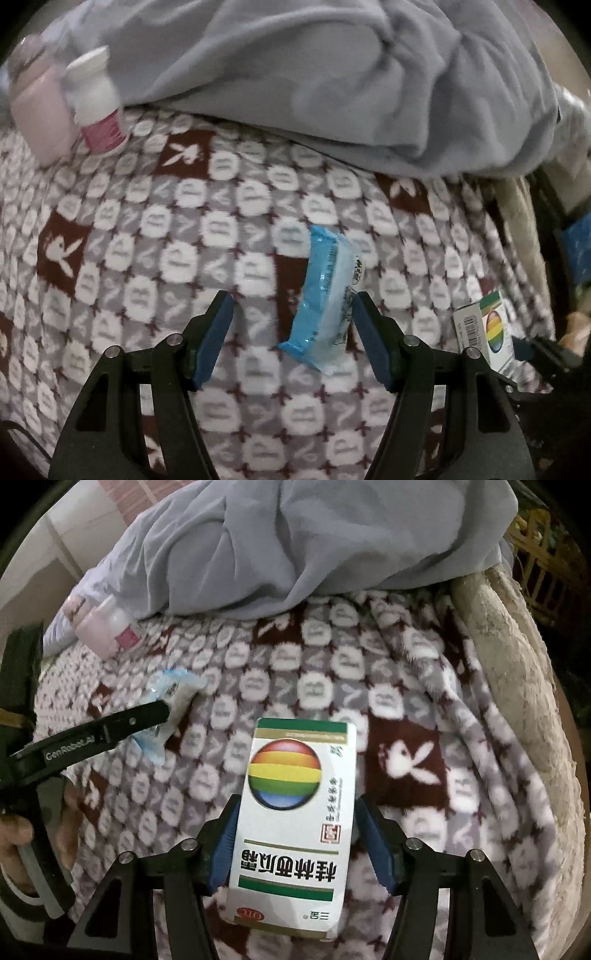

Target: Collect trash

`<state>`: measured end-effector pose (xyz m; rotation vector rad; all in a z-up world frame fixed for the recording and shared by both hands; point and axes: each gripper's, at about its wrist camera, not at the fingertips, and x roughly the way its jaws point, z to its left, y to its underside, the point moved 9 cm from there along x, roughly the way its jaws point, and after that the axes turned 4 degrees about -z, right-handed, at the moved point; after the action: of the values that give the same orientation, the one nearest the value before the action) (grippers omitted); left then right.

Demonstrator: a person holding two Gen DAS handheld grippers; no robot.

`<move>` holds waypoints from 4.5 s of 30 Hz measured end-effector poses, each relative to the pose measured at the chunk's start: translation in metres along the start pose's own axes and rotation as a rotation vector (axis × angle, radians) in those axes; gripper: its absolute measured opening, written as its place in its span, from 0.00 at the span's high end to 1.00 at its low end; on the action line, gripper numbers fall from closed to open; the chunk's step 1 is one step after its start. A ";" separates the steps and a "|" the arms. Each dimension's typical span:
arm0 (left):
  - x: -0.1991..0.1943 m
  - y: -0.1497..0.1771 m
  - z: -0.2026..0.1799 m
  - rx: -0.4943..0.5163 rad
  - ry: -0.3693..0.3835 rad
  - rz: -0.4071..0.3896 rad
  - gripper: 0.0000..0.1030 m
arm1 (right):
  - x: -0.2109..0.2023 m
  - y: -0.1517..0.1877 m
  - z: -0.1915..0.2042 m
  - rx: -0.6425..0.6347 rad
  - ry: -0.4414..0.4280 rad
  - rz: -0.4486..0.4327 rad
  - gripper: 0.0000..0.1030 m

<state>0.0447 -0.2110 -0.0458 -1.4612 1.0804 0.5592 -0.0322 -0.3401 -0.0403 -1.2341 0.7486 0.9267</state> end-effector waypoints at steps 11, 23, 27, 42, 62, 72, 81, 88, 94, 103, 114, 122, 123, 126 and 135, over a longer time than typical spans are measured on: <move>-0.017 0.012 -0.037 0.042 0.092 0.026 0.82 | -0.041 0.006 -0.011 0.012 -0.012 -0.116 0.50; -0.082 0.029 -0.122 0.147 0.146 -0.054 0.83 | -0.105 0.028 -0.051 0.063 0.027 -0.196 0.50; -0.089 0.033 -0.154 0.183 0.166 -0.060 0.83 | -0.124 0.040 -0.072 0.080 0.061 -0.212 0.50; -0.097 0.061 -0.272 0.358 0.220 -0.073 0.83 | -0.176 0.084 -0.163 0.222 0.173 -0.263 0.50; -0.078 0.097 -0.407 0.487 0.383 0.012 0.83 | -0.218 0.155 -0.299 0.444 0.334 -0.260 0.50; -0.054 0.119 -0.458 0.526 0.426 0.070 0.83 | -0.207 0.180 -0.344 0.540 0.352 -0.232 0.50; -0.042 0.124 -0.475 0.532 0.440 0.074 0.82 | -0.199 0.187 -0.362 0.611 0.364 -0.238 0.50; -0.044 0.124 -0.476 0.537 0.472 0.058 0.44 | -0.204 0.191 -0.367 0.635 0.354 -0.277 0.35; -0.052 0.119 -0.466 0.541 0.429 0.015 0.42 | -0.213 0.191 -0.362 0.658 0.349 -0.306 0.34; -0.092 0.107 -0.429 0.575 0.299 -0.157 0.42 | -0.245 0.182 -0.330 0.582 0.470 -0.405 0.34; -0.159 0.093 -0.395 0.529 0.307 -0.327 0.42 | -0.300 0.169 -0.280 0.512 0.560 -0.533 0.34; -0.186 0.094 -0.375 0.506 0.321 -0.391 0.42 | -0.337 0.163 -0.243 0.450 0.605 -0.625 0.34; -0.188 0.094 -0.373 0.504 0.323 -0.395 0.42 | -0.340 0.162 -0.240 0.446 0.607 -0.633 0.34; -0.195 0.093 -0.368 0.494 0.325 -0.408 0.42 | -0.347 0.159 -0.230 0.433 0.620 -0.651 0.34; -0.205 0.090 -0.359 0.471 0.326 -0.432 0.42 | -0.356 0.158 -0.220 0.434 0.623 -0.675 0.34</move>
<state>-0.2121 -0.4802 0.1554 -1.3272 1.0134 -0.2375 -0.3300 -0.6067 0.1598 -1.2565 0.8689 -0.1888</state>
